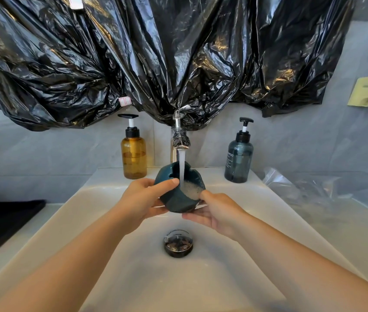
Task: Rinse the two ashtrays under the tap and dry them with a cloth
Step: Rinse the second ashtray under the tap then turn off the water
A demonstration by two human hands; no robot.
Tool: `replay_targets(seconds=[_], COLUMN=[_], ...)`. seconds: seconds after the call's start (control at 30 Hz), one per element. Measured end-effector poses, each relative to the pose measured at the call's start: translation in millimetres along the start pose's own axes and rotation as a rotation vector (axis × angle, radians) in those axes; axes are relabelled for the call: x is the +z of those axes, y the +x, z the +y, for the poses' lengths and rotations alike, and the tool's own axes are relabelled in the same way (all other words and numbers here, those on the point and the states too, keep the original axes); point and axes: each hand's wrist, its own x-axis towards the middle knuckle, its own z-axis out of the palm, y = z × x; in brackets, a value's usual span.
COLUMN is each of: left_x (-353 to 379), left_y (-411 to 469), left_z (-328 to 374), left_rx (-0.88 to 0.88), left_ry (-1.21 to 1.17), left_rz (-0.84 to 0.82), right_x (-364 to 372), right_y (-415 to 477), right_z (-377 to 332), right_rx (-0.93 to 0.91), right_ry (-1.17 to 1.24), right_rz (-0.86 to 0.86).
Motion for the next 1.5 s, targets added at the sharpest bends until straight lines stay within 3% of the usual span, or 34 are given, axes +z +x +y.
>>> replay_targets(seconds=[0.2,0.33,0.5,0.6,0.8,0.9,1.1,1.27,1.4,1.5], left_x=[-3.4,-6.7,-4.4,-5.3,-6.7,-2.8,-5.3,-2.0,-5.1,-2.9], left_y=[3.7,3.6,1.0,2.1,-1.5,-0.2,-2.9,-3.7,-1.9,-1.9], left_z=[-3.5,0.1,-0.9,-0.6,4.1,1.5,1.6,2.9,4.7,3.2], left_rx=[0.003,0.091,0.142,0.105,-0.039,0.017,0.106,0.034,-0.031,-0.077], left_ry=[0.046,0.133,0.296,0.287,0.112,0.075,0.172,0.151,-0.011,0.024], left_rz=[0.149,0.289,0.271,0.237,-0.027,0.045,0.223,0.175,0.07,0.023], right_x=[-1.8,-5.9,-6.4,-6.0,-4.0,-5.0,-7.6,-8.0,-6.4,-2.7], right_y=[0.9,4.3,1.8,-1.3,1.5,-0.8,1.0,-4.8,-4.4,-2.7], right_z=[2.5,-2.4,-0.1,-0.2,-0.1,-2.4,-5.8,-7.3,-4.7,-5.3], right_rx=[0.056,-0.039,-0.095,-0.056,0.03,0.046,0.008,-0.035,-0.008,0.009], right_ry=[-0.276,-0.414,-0.443,-0.382,-0.069,-0.013,-0.375,-0.28,-0.157,-0.047], right_rz=[-0.03,-0.028,-0.126,-0.14,-0.075,-0.066,-0.081,-0.176,-0.093,-0.026])
